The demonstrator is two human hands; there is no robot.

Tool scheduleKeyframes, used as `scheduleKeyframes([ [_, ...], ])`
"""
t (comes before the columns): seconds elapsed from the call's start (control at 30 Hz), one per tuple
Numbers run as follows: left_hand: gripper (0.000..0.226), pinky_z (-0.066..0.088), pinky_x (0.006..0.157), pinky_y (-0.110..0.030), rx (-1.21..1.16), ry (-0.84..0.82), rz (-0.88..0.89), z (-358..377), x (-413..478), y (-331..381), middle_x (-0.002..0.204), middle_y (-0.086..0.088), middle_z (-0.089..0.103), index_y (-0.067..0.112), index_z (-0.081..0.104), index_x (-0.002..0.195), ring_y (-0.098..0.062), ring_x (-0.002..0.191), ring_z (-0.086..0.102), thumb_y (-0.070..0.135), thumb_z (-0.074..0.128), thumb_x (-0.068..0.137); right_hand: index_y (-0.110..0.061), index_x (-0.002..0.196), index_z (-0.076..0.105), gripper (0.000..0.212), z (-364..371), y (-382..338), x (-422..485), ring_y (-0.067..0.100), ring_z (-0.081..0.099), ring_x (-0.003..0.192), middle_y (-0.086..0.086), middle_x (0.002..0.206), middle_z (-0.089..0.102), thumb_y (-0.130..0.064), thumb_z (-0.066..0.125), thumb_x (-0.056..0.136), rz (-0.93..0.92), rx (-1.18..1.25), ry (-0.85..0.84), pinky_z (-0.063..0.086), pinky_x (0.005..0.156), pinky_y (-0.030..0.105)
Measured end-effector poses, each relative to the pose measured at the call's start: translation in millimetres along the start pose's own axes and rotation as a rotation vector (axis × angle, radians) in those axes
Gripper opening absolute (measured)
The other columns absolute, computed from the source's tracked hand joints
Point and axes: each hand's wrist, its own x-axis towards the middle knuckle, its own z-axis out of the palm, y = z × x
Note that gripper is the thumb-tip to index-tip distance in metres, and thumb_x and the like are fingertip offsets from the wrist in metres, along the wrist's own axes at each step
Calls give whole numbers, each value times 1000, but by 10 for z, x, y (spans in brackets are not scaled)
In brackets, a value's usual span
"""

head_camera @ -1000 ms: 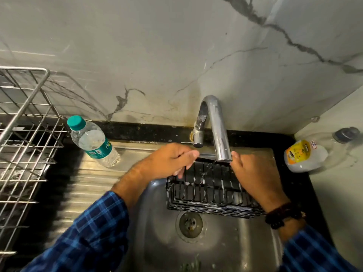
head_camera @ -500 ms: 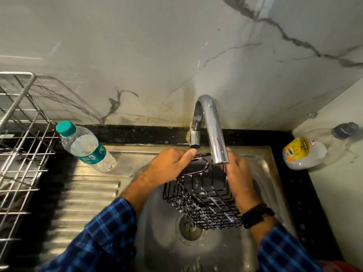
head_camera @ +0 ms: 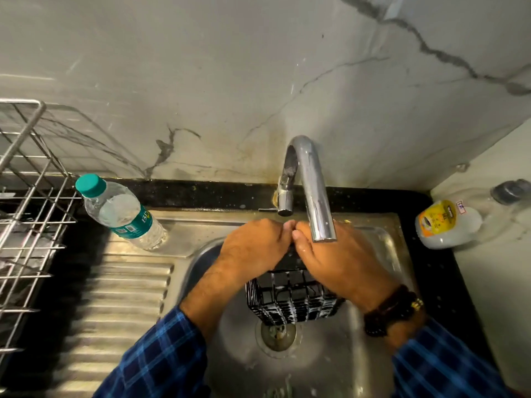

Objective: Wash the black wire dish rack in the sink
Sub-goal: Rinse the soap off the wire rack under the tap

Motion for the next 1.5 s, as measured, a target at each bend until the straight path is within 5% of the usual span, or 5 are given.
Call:
scheduleKeyframes([
  [0.37, 67, 40, 48, -25, -709, 178, -40, 213, 19, -24, 53, 5, 50, 6, 62, 73, -7, 43, 45, 63, 33, 93, -21, 73, 49, 30, 250, 135, 5, 14, 50, 50, -3, 58, 51, -27, 52, 102, 293, 334, 246, 30, 45, 15],
  [0.87, 57, 35, 55, -35, -804, 292, -123, 201, -57, 4, 54, 2, 44, 20, 49, 62, -14, 50, 40, 57, 35, 103, -24, 131, 50, 35, 330, -55, -120, 18, 56, 122, 1, 121, 66, -38, 39, 102, -43, 101, 234, 30, 115, 60],
  [1.07, 46, 39, 47, -26, -686, 179, -3, 168, -165, -85, 55, 7, 55, 25, 59, 70, -7, 47, 47, 44, 37, 105, -38, 60, 41, 42, 251, 194, -108, -6, 51, 53, -16, 51, 50, -29, 50, 100, 0, 287, 178, 29, 47, 8],
  [1.37, 59, 45, 56, -32, -98, 116, 41, 35, -67, -455, 56, 8, 48, 26, 49, 65, -13, 52, 48, 66, 21, 99, -8, 75, 64, 45, 250, 312, -110, 20, 62, 64, 15, 68, 63, -38, 47, 104, 564, 906, 299, 48, 63, 26],
  [1.5, 53, 52, 65, -32, 294, -1, 53, 21, 0, -116, 61, 5, 50, 25, 48, 75, -17, 60, 56, 55, 16, 104, -21, 70, 63, 33, 122, 103, -80, 1, 54, 53, -4, 57, 58, -32, 57, 100, 328, 436, 132, 44, 53, 18],
])
